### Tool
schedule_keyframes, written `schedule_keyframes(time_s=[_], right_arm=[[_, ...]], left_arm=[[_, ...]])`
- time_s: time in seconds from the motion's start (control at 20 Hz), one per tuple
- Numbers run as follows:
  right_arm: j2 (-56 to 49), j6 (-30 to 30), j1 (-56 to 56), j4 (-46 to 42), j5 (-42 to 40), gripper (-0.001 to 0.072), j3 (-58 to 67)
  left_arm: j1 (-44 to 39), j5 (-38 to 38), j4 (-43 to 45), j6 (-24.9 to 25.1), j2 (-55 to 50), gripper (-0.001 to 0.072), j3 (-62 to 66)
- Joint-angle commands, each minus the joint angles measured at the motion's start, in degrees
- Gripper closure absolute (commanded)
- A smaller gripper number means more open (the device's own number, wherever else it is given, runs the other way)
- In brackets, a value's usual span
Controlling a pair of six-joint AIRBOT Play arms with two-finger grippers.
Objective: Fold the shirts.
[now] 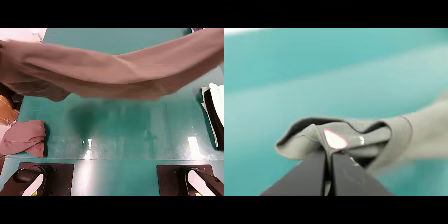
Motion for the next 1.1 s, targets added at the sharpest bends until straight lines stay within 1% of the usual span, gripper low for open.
schedule_keyframes(time_s=[0.0,0.05,0.15,0.25,0.3,0.4,0.5,0.55,0.65,0.7,0.75,0.8,0.85,0.9,0.95,1.05], right_arm=[[4.76,0.0,-8.37,0.42,1.03,0.0701,-0.02],[4.04,0.0,-9.22,0.46,2.12,0.0701,-0.02],[0.35,0.07,-6.88,0.52,4.11,0.0701,0.0],[-5.86,1.7,-1.14,-0.42,6.25,0.0701,-0.02],[-9.57,2.97,1.62,-1.75,6.71,0.0701,-0.02],[-18.49,4.11,7.02,-4.22,7.17,0.0701,-0.02],[-27.3,4.26,10.73,-4.61,7.04,0.0701,-0.02],[-31.19,4.26,12.04,-4.52,6.23,0.07,-0.02],[-37.86,4.28,14.08,-4.15,3.34,0.0699,-0.02],[-40.17,4.31,14.6,-3.23,2.1,0.0699,0.0],[-42.18,4.28,14.64,-0.74,1.27,0.0669,0.04],[-43.69,4.26,14.38,2.45,0.42,0.047,0.07],[-44.54,4.26,13.73,5.51,-0.42,0.0314,0.04],[-44.92,4.24,12.72,8.87,-0.85,0.0314,0.04],[-44.89,4.17,11.45,11.65,-0.35,0.0315,0.04],[-43.74,2.45,8.66,15.39,3.8,0.0325,0.02]], left_arm=[[-0.02,-1.33,-2.78,-1.57,0.98,0.0682,6.51],[-0.02,-2.16,-2.71,-1.57,0.13,0.0682,5.66],[-0.02,-4.2,-2.71,-1.49,-3.02,0.0681,1.66],[-0.02,-5.16,-2.71,0.26,-7.8,0.0681,-5.46],[-0.02,-4.11,-2.71,0.48,-10.43,0.068,-9.75],[-0.02,1.81,-2.05,2.23,-16.41,0.068,-19.23],[-0.02,11.69,-1.33,1.95,-22.99,0.0679,-26.91],[-0.02,16.96,-1.16,1.95,-26.84,0.0679,-29.16],[-0.02,22.64,-0.46,1.95,-34.67,0.0677,-29.38],[-0.02,24.3,-0.48,1.92,-37.57,0.0528,-29.16],[-0.02,25.81,-0.48,1.75,-39.98,0.0247,-29.0],[0.11,26.32,-0.48,1.49,-41.48,0.0206,-28.72],[0.24,26.36,-0.24,1.49,-42.4,0.0206,-28.2],[0.9,25.92,-0.37,1.49,-42.42,0.0205,-27.8],[2.25,23.78,-0.37,1.51,-42.38,0.0206,-26.58],[6.91,16.57,-0.44,1.55,-41.75,0.0205,-24.06]])
